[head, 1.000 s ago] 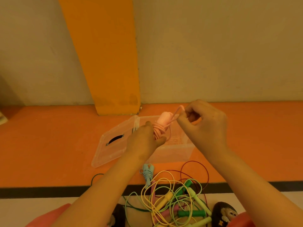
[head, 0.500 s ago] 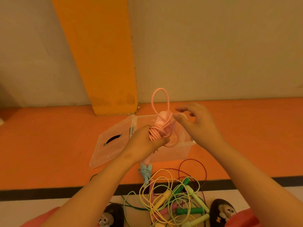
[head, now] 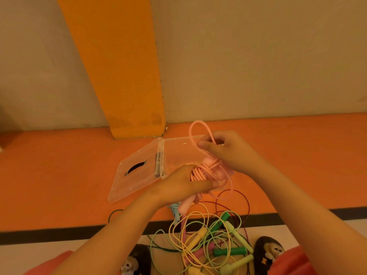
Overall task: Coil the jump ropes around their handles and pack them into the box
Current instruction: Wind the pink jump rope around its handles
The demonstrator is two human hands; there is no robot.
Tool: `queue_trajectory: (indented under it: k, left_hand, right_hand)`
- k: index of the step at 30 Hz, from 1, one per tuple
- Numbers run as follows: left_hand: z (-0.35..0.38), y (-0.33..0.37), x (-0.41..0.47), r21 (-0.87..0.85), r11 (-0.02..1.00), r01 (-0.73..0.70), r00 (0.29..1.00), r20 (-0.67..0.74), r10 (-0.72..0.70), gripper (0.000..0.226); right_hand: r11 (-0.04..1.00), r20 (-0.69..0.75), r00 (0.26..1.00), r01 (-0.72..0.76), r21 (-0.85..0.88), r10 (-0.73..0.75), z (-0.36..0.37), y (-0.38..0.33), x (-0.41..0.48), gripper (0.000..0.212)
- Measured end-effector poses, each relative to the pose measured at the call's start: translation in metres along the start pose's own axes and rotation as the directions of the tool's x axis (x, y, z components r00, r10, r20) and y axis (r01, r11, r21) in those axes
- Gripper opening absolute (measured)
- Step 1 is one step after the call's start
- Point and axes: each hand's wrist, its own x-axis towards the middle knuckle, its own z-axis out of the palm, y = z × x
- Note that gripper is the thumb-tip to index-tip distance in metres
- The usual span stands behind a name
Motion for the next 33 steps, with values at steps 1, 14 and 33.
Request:
queue_trajectory:
  k: [1, 14, 33]
  left_hand:
    - [0.0, 0.001, -0.001, -0.008, 1.0, 0.002, 1.0, 0.007, -0.002, 0.026]
    - [0.004, 0.003, -0.003, -0.059, 0.983, 0.176, 0.978, 0.126, -0.167, 0.032]
    - [-0.004, -0.007, 0.0, 0.184, 0.979, 0.083, 0.996, -0.04, -0.077, 0.027]
  right_hand:
    - [1.0, 0.003, 1.0, 0.014, 0.028, -0.015, 0.001, -0.002, 0.0, 0.019]
    - [0.941, -0.09, 0.995, -0.016, 0.339, 0.05, -0.003, -0.01, 0.007, 0.031]
    - [0.981, 0.098, 0.995, -0.011, 0.193, -0.009, 0.001, 0.001, -0.008, 0.005]
